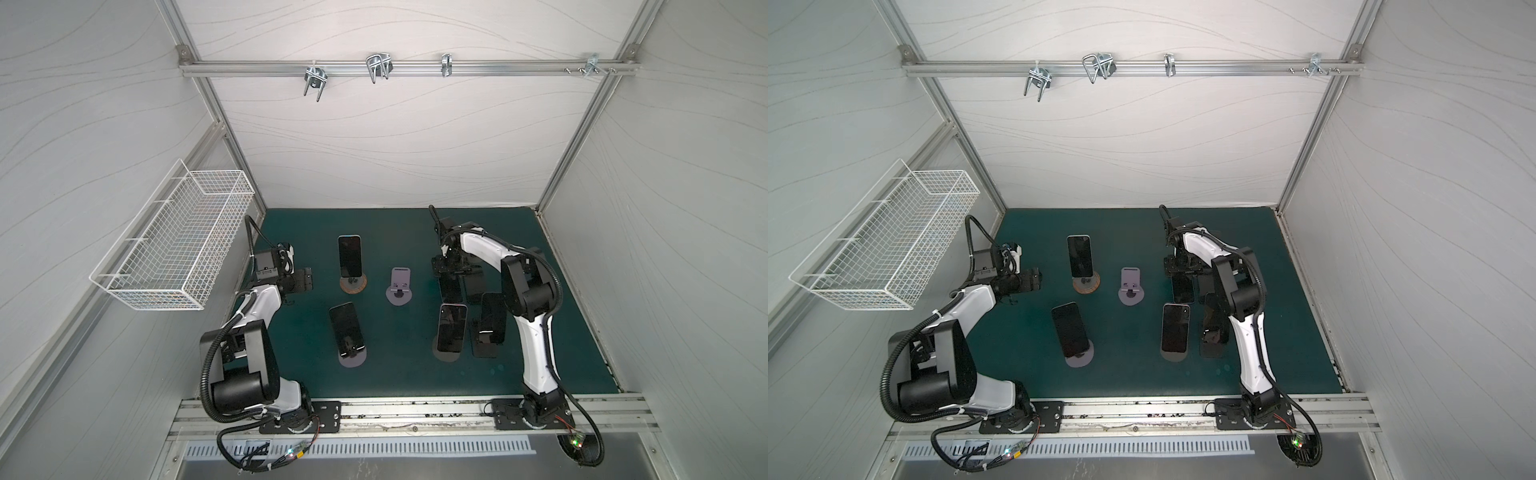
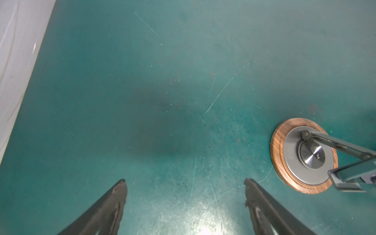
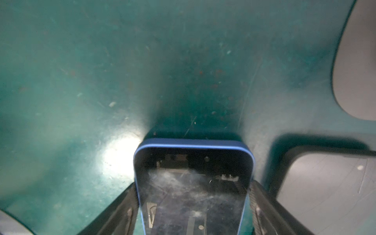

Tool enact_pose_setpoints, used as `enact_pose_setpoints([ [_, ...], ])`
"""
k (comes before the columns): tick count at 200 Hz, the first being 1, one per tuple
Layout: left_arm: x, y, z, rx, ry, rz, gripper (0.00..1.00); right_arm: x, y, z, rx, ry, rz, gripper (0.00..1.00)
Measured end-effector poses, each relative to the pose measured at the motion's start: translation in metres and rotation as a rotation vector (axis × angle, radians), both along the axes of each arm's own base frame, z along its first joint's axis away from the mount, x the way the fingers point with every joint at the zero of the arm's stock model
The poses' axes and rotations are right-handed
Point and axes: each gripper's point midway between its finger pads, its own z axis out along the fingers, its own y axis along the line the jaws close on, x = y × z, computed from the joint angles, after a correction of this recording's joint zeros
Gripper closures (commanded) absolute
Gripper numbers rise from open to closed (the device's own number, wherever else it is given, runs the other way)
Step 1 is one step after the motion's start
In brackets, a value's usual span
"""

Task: Remove the phone from the phone stand
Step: 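Lower the blue-edged phone flat beside the black phone and open the right gripper, then raise the right gripper and move it back toward the stands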

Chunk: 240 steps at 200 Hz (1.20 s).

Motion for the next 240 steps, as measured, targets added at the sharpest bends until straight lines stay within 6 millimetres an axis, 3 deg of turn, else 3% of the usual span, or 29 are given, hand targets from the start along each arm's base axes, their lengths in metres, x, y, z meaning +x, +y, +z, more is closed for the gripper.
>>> enact_pose_setpoints([
  [34,0.0,0.0,0.0,0.0,0.0,0.001,0.08,0.004,0.001,0.013,-0.008,-0.043,-0.011,0.12],
  [69,0.0,0.0,0.0,-0.001,0.0,0.001,0.08,0.007,0.01,0.067,0.033,-0.162,-0.028,0.1],
  [102,0.0,0.0,0.0,-0.001,0.0,0.001,0.08,-0.009,0.041,0.127,0.121,-0.275,-0.018,0.08],
  [129,0.0,0.0,0.0,-0.002,0.0,0.002,0.08,-0.035,0.078,0.154,0.2,-0.326,0.013,0.06],
  [172,-0.001,0.001,0.0,-0.004,0.002,0.005,0.08,-0.072,0.126,0.153,0.253,-0.319,0.055,0.01],
  [201,-0.001,0.001,-0.001,-0.006,0.004,0.005,0.08,-0.081,0.141,0.144,0.248,-0.317,0.05,0.01],
  [240,-0.001,0.001,-0.001,-0.006,0.004,0.005,0.08,-0.084,0.149,0.114,0.204,-0.277,0.036,0.01],
])
